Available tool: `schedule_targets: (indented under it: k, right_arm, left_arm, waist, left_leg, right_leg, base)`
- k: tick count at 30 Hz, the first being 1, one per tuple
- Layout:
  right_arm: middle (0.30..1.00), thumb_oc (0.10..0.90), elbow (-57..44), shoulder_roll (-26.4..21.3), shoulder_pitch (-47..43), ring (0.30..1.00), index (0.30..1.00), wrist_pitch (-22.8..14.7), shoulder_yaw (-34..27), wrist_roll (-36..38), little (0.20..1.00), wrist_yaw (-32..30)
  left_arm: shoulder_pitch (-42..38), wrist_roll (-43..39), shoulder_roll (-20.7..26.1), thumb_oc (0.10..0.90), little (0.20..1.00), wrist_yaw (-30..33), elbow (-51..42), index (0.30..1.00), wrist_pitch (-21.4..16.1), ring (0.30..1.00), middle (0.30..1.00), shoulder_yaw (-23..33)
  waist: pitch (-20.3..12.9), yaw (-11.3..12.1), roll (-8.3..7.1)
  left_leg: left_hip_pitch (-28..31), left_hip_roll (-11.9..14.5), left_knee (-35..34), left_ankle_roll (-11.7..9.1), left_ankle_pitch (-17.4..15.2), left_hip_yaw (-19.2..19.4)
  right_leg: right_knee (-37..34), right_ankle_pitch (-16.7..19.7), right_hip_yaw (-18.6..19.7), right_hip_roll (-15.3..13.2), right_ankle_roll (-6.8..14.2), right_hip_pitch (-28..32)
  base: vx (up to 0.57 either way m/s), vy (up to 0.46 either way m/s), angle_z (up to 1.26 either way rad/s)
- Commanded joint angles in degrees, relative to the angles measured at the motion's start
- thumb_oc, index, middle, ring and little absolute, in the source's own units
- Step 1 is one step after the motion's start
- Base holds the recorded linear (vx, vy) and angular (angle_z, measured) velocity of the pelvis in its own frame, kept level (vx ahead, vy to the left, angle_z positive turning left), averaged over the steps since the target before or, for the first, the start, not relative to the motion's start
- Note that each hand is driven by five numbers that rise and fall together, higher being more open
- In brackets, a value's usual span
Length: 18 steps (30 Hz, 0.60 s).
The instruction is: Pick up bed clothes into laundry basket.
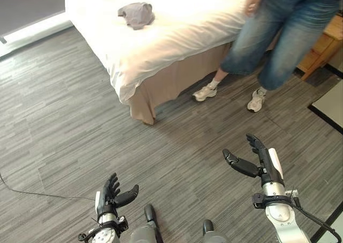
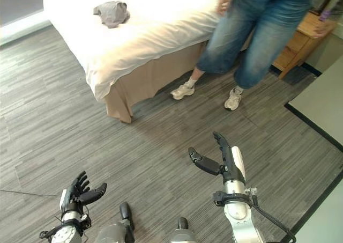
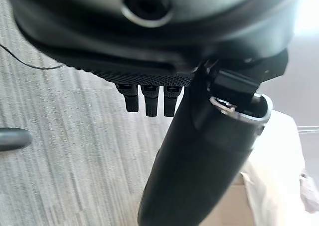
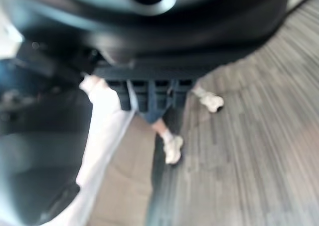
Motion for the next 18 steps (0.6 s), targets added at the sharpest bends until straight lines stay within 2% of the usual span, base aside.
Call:
schedule_targets:
  k: [1,4,5,6,7,8,9,10,11,12,13,14,15,16,17,18]
  right_arm:
    - [0.9,0.8,-3.1,-5.0,-13.0,0.9,0.9,-3.6,-0.1,-6.2,0.9,-3.8]
    - [0.9,0.8,-4.4,-7.7,-15.1,0.9,0.9,-3.7,0.5,-9.3,0.9,-2.7]
    - [0.9,0.8,-3.8,-9.6,-17.4,0.9,0.9,-3.8,1.9,-11.1,0.9,-2.7]
    - [0.9,0.8,-0.7,-11.6,-22.4,0.9,0.9,-2.9,4.9,-12.5,0.9,-2.6]
    - [0.9,0.8,-0.2,-11.5,-22.9,0.9,0.9,-3.0,5.2,-12.5,0.9,-2.7]
    - [0.9,0.8,3.0,-12.5,-26.0,0.9,0.9,-2.3,6.4,-11.7,0.9,-2.8]
    - [0.9,0.8,3.2,-12.4,-26.3,0.9,0.9,-2.4,6.5,-11.7,0.9,-2.8]
    - [0.9,0.8,4.3,-12.3,-26.9,0.9,0.9,-2.3,6.9,-10.9,0.9,-2.9]
    - [0.9,0.8,5.2,-12.6,-28.6,0.9,0.9,-1.5,6.5,-10.2,0.9,-3.4]
    - [0.9,0.8,5.2,-12.6,-28.7,0.9,0.9,-1.5,6.5,-10.2,0.9,-3.4]
    - [0.9,0.8,5.4,-13.3,-29.9,0.9,0.9,-1.3,6.3,-9.9,0.9,-3.7]
    - [0.9,0.8,5.0,-13.2,-30.8,0.9,0.9,-1.4,6.3,-9.5,0.9,-4.0]
    - [0.9,0.8,4.8,-13.0,-31.4,0.9,0.9,-1.6,6.2,-9.1,0.9,-4.1]
    - [0.9,0.8,4.6,-13.9,-32.6,0.9,0.9,-1.9,6.0,-8.7,0.9,-4.4]
    - [0.9,0.8,4.6,-13.9,-32.7,0.9,0.9,-1.9,6.0,-8.7,0.9,-4.4]
    - [0.9,0.8,4.2,-14.4,-32.8,0.9,0.9,-2.2,5.6,-8.2,0.9,-4.6]
  left_arm:
    - [-2.8,0.2,4.5,0.8,0.9,0.0,-5.8,0.9,-5.0,0.9,0.9,2.2]
    - [-2.3,-1.5,4.3,0.8,0.9,-0.8,-5.6,0.9,-5.8,0.9,0.9,3.0]
    - [-2.5,-1.1,4.9,0.8,0.9,-0.8,-5.3,0.9,-6.0,0.9,0.9,2.8]
    - [-3.4,-0.4,6.6,0.8,0.9,-0.9,-5.0,0.9,-6.0,0.9,0.9,1.8]
    - [-3.5,-0.4,6.6,0.8,0.9,-0.9,-4.8,0.9,-6.1,0.9,0.9,1.9]
    - [-5.1,0.2,8.8,0.8,0.9,-0.9,-4.1,0.9,-5.9,0.9,0.9,1.2]
    - [-5.3,0.2,8.8,0.8,0.9,-1.0,-4.0,0.9,-6.0,0.9,0.9,1.3]
    - [-6.4,0.7,10.0,0.8,0.9,-0.8,-3.6,0.9,-5.8,0.9,0.9,1.0]
    - [-8.3,1.1,11.5,0.8,0.9,-0.1,-3.7,0.9,-6.0,0.9,0.9,1.2]
    - [-8.4,1.1,11.5,0.8,0.9,-0.1,-3.7,0.9,-6.0,0.9,0.9,1.2]
    - [-9.0,1.1,12.4,0.8,0.9,0.3,-4.4,0.9,-6.3,0.9,0.9,1.7]
    - [-9.8,1.3,13.2,0.8,0.9,0.9,-4.7,0.9,-6.7,0.9,0.9,2.3]
    - [-10.4,1.5,14.0,0.8,0.9,1.2,-5.0,0.9,-6.9,0.9,0.9,2.5]
    - [-12.4,1.2,14.8,0.8,0.9,1.8,-5.2,0.9,-7.3,0.9,0.9,2.7]
    - [-12.5,1.2,14.7,0.8,0.9,1.8,-5.2,0.9,-7.3,0.9,0.9,2.7]
    - [-13.6,1.2,15.1,0.8,0.9,2.1,-5.1,0.9,-7.5,0.9,0.9,2.7]
  waist:
    - [-1.0,2.5,-2.07]
    - [-1.7,3.3,-2.21]
    - [-2.3,4.0,-2.31]
    - [-3.2,5.0,-3.22]
    - [-3.2,4.9,-3.38]
    - [-4.0,5.5,-5.71]
    - [-4.0,5.8,-5.64]
    - [-4.2,5.7,-7.0]
    - [-4.0,5.4,-8.43]
    - [-4.0,5.6,-8.29]
    - [-3.6,5.2,-8.44]
    - [-3.3,5.0,-8.26]
    - [-3.0,4.7,-8.05]
    - [-1.9,3.1,-8.39]
    - [-2.0,3.1,-8.15]
    - [-1.4,2.0,-8.2]
  left_leg:
    - [-10.8,6.6,1.0,-3.7,-1.8,-0.2]
    - [-10.5,7.7,0.7,-3.4,-1.0,2.2]
    - [-10.1,8.0,0.6,-3.4,0.6,1.8]
    - [-9.2,7.5,0.9,-3.2,2.0,0.5]
    - [-9.2,7.3,0.8,-3.2,1.9,0.7]
    - [-7.7,5.5,1.3,-2.2,1.0,0.4]
    - [-7.8,5.7,1.2,-2.1,1.2,0.7]
    - [-6.7,4.1,1.4,-1.4,0.2,0.8]
    - [-3.7,1.4,1.2,0.1,-2.0,1.0]
    - [-3.8,1.6,1.1,0.2,-1.8,1.2]
    - [-2.6,1.0,0.8,0.9,-2.8,0.7]
    - [-1.4,1.1,0.6,1.3,-3.9,0.9]
    - [-0.2,1.2,0.3,1.7,-4.8,0.8]
    - [2.4,0.4,-0.2,2.0,-7.0,-0.1]
    - [2.3,0.6,-0.3,1.9,-6.8,-0.2]
    - [3.7,0.2,-0.4,2.0,-7.8,-0.3]
  right_leg:
    - [0.6,-11.6,1.4,1.0,-0.5,9.0]
    - [0.6,-12.0,1.9,0.0,0.5,10.4]
    - [0.6,-12.2,2.4,-0.7,1.0,10.8]
    - [2.3,-11.8,3.2,-2.4,1.8,10.5]
    - [2.5,-11.9,3.3,-2.6,1.9,10.3]
    - [6.0,-9.5,3.6,-4.8,3.6,9.4]
    - [5.9,-9.3,3.9,-4.7,3.7,9.1]
    - [9.4,-5.2,4.1,-6.0,4.9,8.2]
    - [17.6,4.7,5.8,-7.8,5.8,5.1]
    - [17.5,5.0,6.1,-7.7,5.8,4.8]
    - [22.3,9.4,7.9,-7.6,5.3,2.4]
    - [25.3,11.4,8.4,-7.5,5.2,0.5]
    - [26.7,12.2,7.8,-7.4,4.8,-1.2]
    - [27.1,7.5,6.9,-5.1,3.9,-5.1]
    - [26.9,7.9,6.9,-4.8,3.8,-5.2]
    - [26.6,4.7,6.2,-2.9,3.6,-7.2]
  base:
    - [0.38,0.145,-0.18]
    - [0.39,0.19,-0.07]
    - [0.6,0.329,-0.28]
    - [0.46,0.252,-0.38]
    - [0.55,0.261,-0.44]
    - [0.28,0.128,-0.27]
    - [0.4,0.188,-0.11]
    - [0.28,0.216,-0.03]
    - [0.28,0.215,0.0]
    - [0.24,0.218,0.01]
    - [0.19,0.136,0.21]
    - [0.31,0.156,0.26]
    - [0.49,0.141,0.29]
    - [0.37,0.074,-0.09]
    - [0.41,0.076,0.11]
    - [0.41,0.045,0.3]
